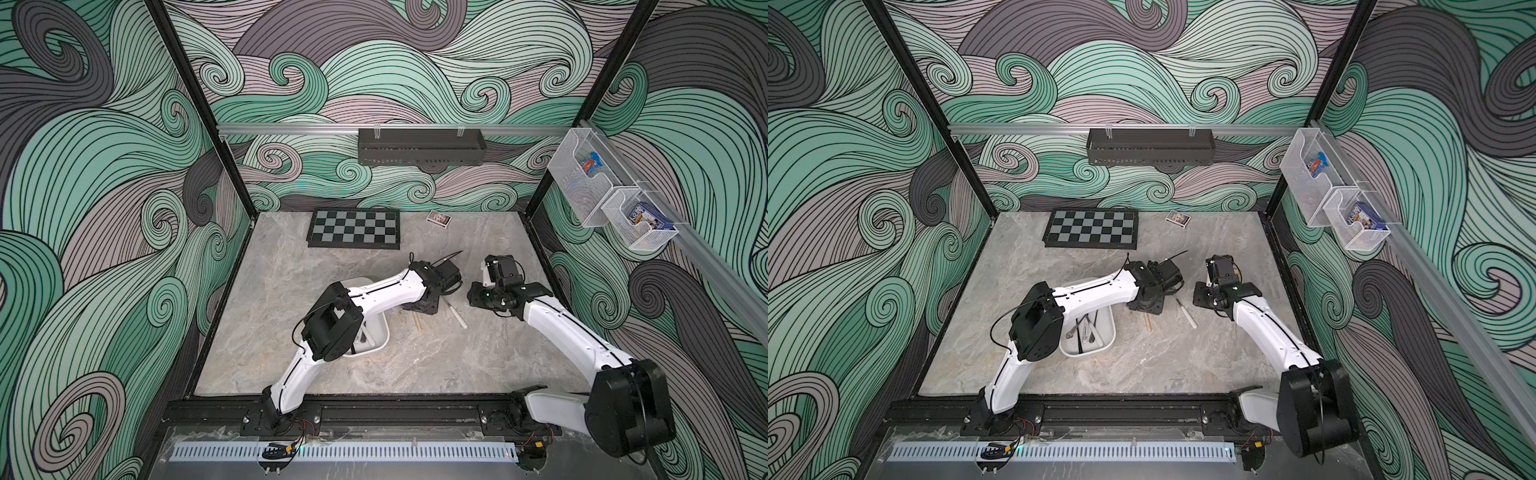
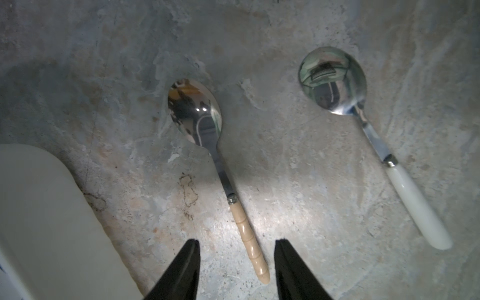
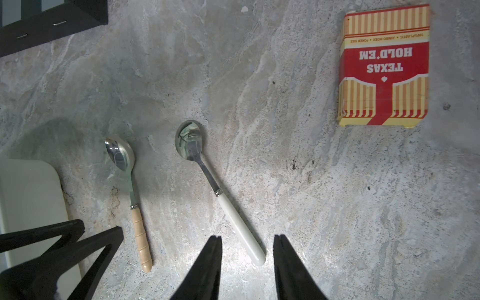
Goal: Put the spoon into the storage box
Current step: Pick up the spoon from the center of the board.
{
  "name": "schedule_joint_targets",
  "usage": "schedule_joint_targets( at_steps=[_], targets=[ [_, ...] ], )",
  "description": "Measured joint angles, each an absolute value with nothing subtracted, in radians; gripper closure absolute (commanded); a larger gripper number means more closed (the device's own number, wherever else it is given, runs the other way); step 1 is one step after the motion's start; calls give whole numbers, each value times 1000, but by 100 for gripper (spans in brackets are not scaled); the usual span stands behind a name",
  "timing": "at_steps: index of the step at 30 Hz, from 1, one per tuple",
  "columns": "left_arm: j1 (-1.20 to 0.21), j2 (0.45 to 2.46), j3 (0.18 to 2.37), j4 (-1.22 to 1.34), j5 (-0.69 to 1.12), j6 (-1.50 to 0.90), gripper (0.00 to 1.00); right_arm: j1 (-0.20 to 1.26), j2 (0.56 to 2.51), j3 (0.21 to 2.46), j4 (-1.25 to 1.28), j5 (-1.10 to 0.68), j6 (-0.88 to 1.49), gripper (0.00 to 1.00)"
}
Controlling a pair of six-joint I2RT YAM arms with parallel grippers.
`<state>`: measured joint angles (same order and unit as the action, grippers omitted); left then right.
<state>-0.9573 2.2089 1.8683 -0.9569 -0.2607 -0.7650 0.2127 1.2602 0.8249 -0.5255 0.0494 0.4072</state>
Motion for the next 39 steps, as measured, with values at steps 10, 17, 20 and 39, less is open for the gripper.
schedule_joint_targets(
  at_steps=[10, 17, 20, 39],
  targets=[
    [-923, 2288, 1862, -928, -214, -784, 53, 213, 1262, 822, -517, 43, 408, 62],
    [-924, 2283, 1816, -866, -182, -798, 56, 213, 1264, 822, -511, 42, 408, 62],
    [-924, 2237, 1735, -818, -180, -799, 58, 213, 1265, 822, -510, 42, 411, 62],
    [-919, 2149, 1594, -764, -176, -782, 100, 213, 1288, 805, -498, 23, 426, 62]
  ],
)
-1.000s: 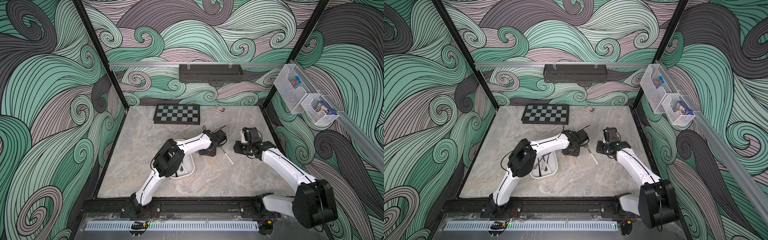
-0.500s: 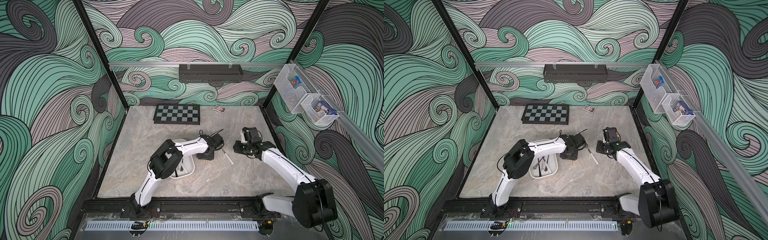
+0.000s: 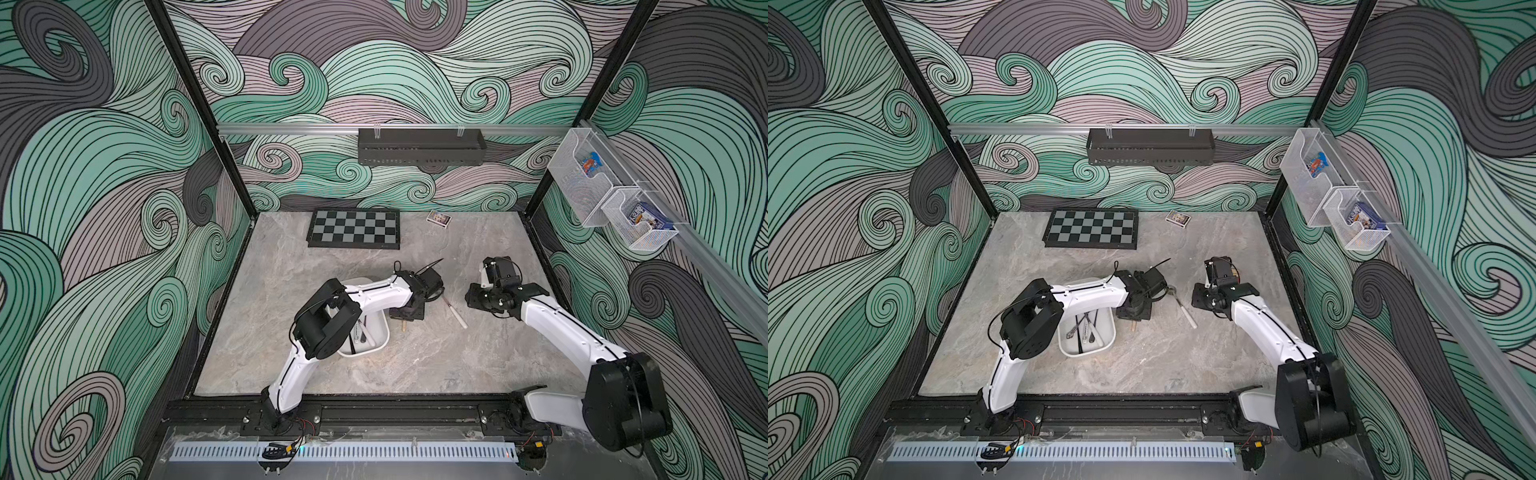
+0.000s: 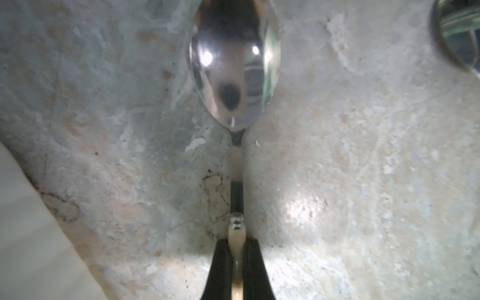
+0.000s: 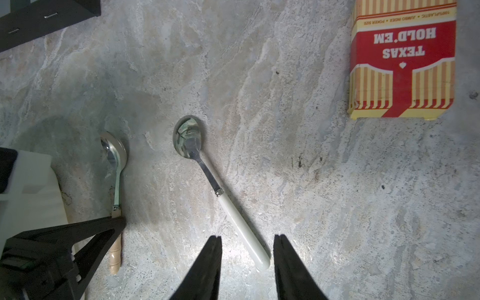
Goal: Put the spoon into the storage box
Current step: Pick up the spoon from the center of the board, then place the spoon in the storage box.
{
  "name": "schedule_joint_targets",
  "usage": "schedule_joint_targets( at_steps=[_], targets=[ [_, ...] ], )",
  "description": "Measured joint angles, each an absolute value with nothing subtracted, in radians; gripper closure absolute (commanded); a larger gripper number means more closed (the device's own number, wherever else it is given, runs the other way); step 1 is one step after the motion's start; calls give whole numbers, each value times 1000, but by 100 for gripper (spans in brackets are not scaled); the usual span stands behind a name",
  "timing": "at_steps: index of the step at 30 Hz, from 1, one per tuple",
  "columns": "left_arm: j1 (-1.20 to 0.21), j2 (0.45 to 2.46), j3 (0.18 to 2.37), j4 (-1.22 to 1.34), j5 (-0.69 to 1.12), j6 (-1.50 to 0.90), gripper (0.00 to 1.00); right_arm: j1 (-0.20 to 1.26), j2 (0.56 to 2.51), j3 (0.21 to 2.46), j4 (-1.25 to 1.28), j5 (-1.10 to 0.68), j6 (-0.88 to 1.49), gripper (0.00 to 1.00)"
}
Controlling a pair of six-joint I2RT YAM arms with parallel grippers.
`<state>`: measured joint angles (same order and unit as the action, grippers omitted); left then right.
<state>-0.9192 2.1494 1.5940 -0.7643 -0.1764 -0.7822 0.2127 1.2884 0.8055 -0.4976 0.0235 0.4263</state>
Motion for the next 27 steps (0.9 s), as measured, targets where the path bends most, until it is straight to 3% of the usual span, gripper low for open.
schedule_joint_targets(
  at_steps=[10, 18, 27],
  targets=[
    [-918, 2134, 1655, -848, -179, -735, 100, 213, 1288, 805, -497, 22, 426, 62],
    [-903, 1879, 1671, -920, -236, -692, 100, 213, 1290, 805, -496, 14, 426, 62],
    [-748, 1545, 1300, -899, -261, -688, 100, 213, 1305, 805, -495, -3, 426, 61]
  ],
)
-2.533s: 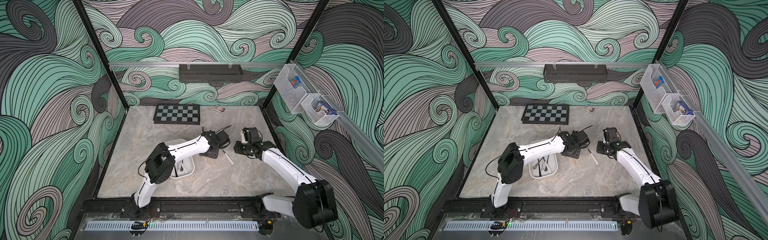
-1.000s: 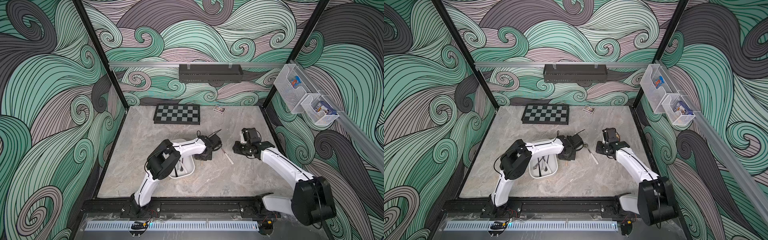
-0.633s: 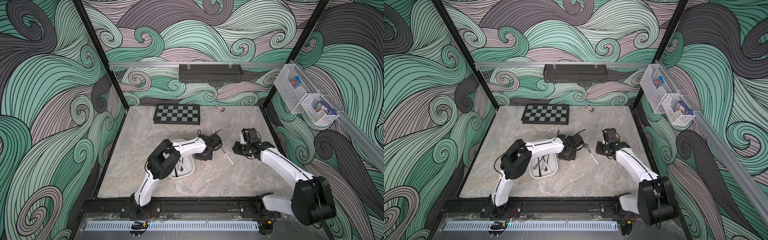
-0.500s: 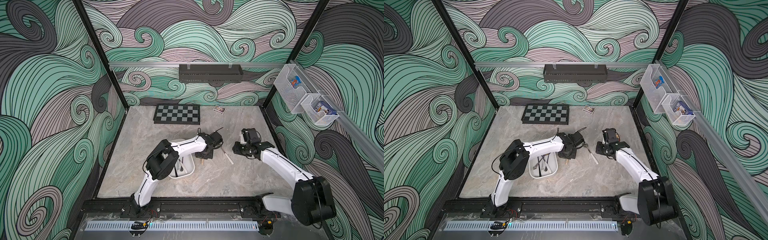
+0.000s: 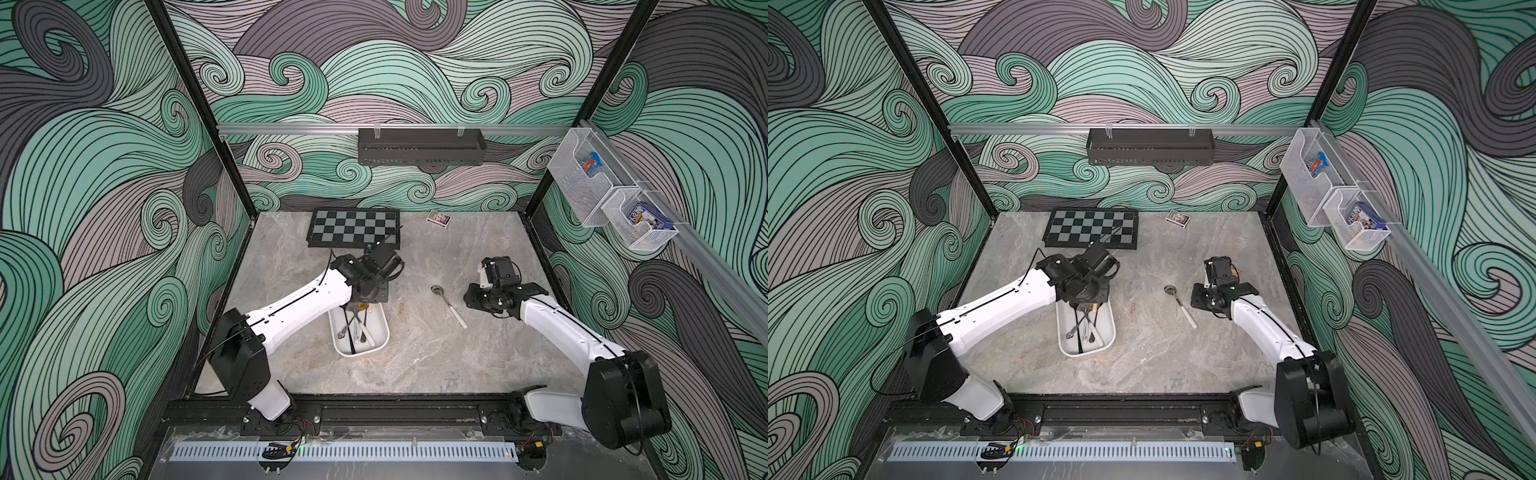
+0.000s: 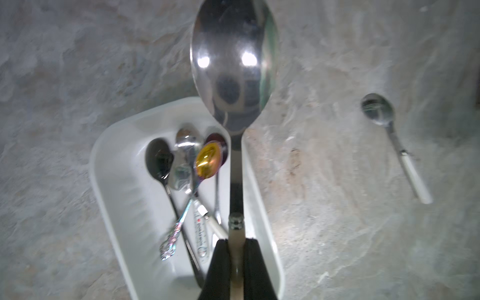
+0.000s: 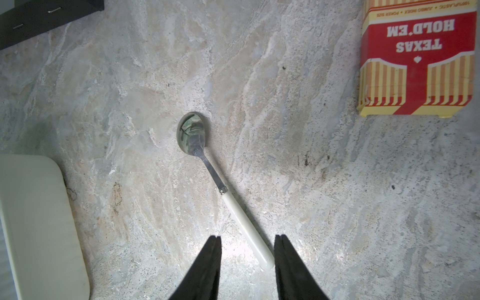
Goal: Put the spoon into the storage box
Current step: Place the spoon in the storage box.
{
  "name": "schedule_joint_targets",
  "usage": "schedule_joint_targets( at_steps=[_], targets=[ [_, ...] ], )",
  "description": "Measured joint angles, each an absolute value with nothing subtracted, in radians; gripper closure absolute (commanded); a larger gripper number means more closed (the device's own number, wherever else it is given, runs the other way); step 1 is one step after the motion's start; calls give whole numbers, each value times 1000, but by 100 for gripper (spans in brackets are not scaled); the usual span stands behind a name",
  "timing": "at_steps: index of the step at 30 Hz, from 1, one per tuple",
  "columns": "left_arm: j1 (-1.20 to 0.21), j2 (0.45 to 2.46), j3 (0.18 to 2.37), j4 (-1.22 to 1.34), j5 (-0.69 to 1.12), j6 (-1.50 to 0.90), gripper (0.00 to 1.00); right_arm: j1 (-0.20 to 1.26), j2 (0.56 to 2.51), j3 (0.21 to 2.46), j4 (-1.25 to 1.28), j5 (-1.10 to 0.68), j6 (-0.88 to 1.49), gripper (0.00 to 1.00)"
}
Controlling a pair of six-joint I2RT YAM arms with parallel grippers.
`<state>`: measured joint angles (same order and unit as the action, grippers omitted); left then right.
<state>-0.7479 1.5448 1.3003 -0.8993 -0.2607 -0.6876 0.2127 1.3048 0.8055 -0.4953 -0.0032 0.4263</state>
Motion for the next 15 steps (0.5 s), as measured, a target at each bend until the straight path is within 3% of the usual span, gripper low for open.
schedule_joint_targets(
  at_steps=[6, 15],
  targets=[
    [-669, 1517, 1113, -845, -237, -687, 100, 213, 1328, 805, -496, -13, 426, 61],
    [-650, 1629, 1067, -725, -183, -688, 100, 213, 1352, 805, -494, -38, 422, 58]
  ],
)
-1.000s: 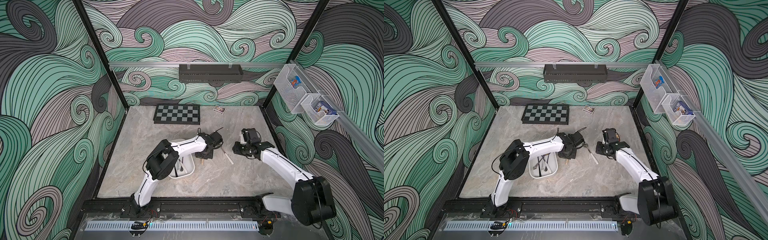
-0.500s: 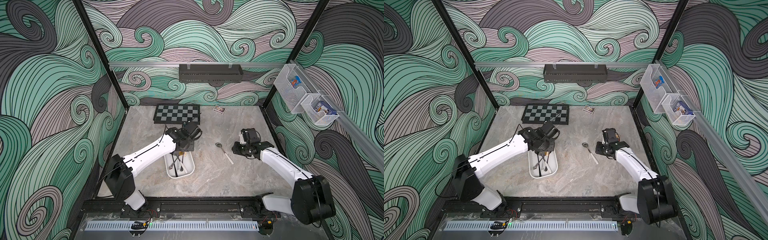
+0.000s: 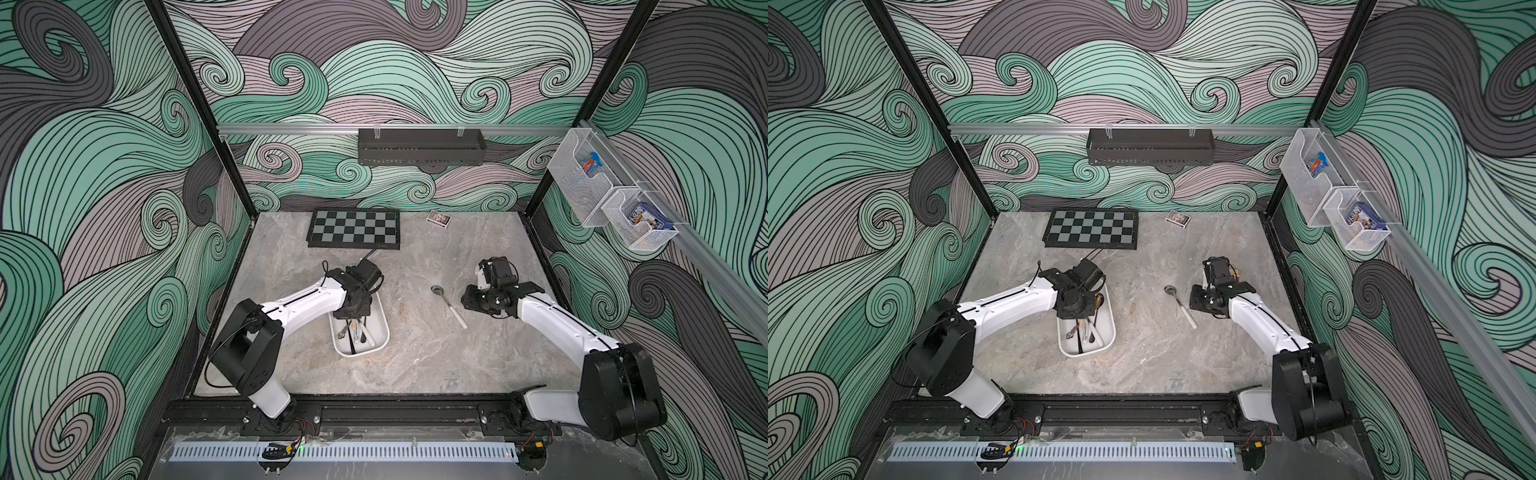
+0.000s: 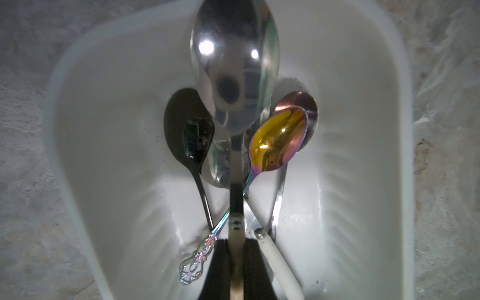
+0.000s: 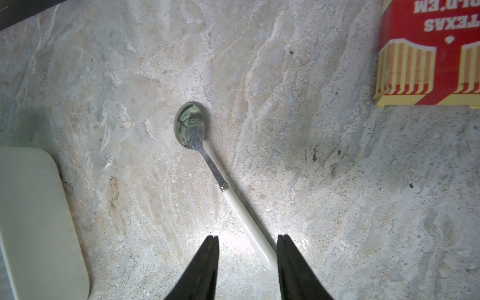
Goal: Put the spoon into the storage box
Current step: Place the spoon in the storage box.
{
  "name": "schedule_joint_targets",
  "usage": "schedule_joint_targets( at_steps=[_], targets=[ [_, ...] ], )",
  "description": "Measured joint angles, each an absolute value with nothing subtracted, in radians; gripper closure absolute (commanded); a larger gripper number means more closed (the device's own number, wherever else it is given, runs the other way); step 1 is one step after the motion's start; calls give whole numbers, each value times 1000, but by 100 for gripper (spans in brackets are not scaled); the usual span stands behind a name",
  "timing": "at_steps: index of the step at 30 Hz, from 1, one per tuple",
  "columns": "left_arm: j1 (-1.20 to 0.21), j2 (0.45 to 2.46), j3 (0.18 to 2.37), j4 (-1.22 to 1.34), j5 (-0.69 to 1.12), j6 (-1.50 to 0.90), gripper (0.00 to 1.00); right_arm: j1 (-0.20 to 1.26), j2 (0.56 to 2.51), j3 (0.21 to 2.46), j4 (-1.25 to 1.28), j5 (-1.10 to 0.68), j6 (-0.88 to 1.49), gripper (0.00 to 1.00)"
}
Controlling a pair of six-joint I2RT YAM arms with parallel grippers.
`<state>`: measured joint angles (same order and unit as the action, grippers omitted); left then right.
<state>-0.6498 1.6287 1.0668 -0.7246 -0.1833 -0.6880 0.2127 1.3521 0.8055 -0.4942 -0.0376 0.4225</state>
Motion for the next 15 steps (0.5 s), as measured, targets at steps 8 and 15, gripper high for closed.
schedule_joint_targets(
  at_steps=[8, 15],
  targets=[
    [-640, 1663, 1029, -689, -172, -686, 79, 229, 1419, 810, -496, -54, 406, 55],
    [-638, 1588, 1035, -717, -171, -666, 44, 266, 1505, 860, -517, -24, 389, 53]
  ],
)
